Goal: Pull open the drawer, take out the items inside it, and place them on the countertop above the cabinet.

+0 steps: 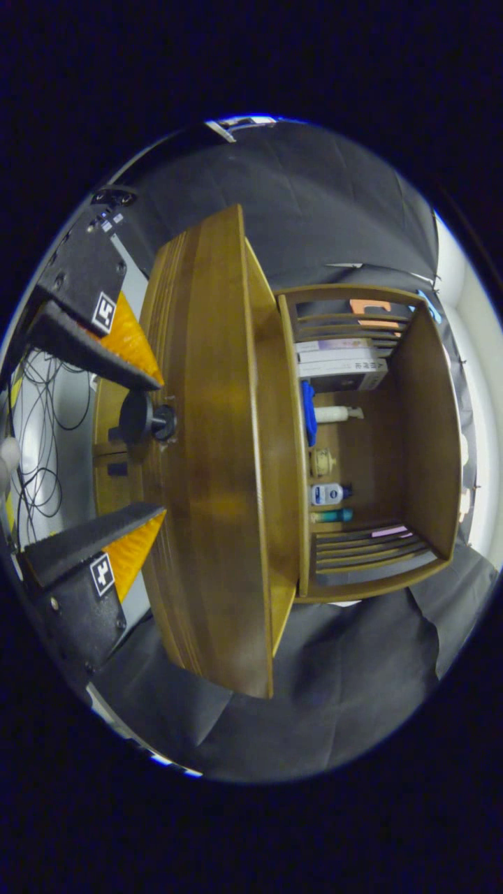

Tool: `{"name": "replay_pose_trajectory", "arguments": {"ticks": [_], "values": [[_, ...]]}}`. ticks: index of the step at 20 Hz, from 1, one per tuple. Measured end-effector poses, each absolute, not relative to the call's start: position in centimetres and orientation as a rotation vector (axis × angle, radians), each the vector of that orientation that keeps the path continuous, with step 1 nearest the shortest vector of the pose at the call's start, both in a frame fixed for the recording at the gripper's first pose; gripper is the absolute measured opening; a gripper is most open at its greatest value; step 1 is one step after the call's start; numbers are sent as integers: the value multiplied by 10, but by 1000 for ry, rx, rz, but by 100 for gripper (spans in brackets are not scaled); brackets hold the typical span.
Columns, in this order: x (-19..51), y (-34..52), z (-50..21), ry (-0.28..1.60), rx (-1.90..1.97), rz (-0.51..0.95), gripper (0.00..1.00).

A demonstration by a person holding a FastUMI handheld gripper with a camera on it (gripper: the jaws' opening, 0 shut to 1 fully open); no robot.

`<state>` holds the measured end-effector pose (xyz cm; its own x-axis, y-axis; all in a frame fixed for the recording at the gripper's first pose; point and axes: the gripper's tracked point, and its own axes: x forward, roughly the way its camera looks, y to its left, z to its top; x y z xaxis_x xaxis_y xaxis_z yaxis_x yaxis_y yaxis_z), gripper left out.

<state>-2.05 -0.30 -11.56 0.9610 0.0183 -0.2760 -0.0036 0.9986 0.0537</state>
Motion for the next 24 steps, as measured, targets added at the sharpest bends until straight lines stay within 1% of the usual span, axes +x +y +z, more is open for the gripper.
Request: {"name": "replay_pose_trajectory", "arguments": {"ticks": [6, 9, 13, 19, 24], "values": [[-23, -17, -38, 202, 130, -7, 99], [-9, -17, 0, 161, 131, 8, 99], [19, -15, 29, 157, 66, 12, 99], [68, 12, 54, 278, 32, 47, 100], [111, 31, 31, 465, 20, 76, 100]]}}
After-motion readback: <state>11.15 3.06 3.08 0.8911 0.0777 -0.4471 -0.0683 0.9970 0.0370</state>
